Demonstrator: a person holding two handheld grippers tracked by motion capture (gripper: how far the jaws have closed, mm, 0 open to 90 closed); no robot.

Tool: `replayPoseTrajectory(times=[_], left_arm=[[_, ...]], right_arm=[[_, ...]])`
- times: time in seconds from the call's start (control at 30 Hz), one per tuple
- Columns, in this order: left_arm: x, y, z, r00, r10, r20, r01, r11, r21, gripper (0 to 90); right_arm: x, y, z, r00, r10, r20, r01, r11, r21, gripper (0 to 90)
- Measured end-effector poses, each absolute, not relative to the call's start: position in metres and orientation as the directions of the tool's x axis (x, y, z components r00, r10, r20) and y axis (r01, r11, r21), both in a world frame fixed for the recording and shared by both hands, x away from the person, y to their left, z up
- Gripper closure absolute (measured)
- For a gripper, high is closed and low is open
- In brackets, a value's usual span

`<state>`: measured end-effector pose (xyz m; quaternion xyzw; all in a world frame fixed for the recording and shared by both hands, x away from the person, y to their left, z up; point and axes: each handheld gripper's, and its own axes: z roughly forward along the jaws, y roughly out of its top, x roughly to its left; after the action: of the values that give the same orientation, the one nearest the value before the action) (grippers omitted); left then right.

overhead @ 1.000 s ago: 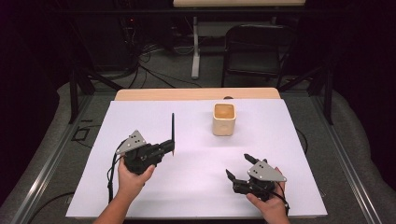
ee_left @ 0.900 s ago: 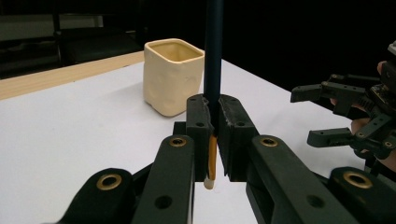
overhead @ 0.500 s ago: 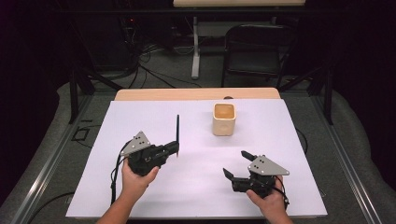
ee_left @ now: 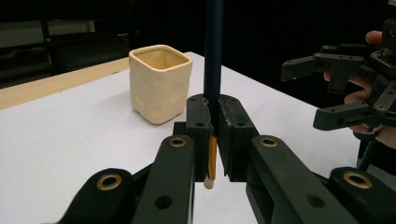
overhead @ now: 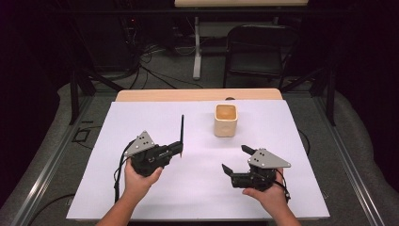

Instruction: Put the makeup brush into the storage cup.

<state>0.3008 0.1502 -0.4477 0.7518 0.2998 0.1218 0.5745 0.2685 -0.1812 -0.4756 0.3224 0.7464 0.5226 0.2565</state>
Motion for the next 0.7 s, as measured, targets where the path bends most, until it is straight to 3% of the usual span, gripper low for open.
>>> replayPoseTrajectory(times=[0.13, 0.7], left_arm=[[0.302, 0.148, -0.446, 0.797, 0.583, -0.155, 0.313, -0.181, 0.932, 83.4], [0.305, 0.145, -0.44, 0.8, 0.582, -0.145, 0.338, -0.237, 0.911, 83.4]], right_arm=[[0.27, -0.174, -0.473, -0.684, 0.726, -0.076, 0.192, 0.279, 0.941, 10.3], [0.27, -0.163, -0.461, -0.653, 0.681, -0.331, 0.043, 0.47, 0.882, 30.8]])
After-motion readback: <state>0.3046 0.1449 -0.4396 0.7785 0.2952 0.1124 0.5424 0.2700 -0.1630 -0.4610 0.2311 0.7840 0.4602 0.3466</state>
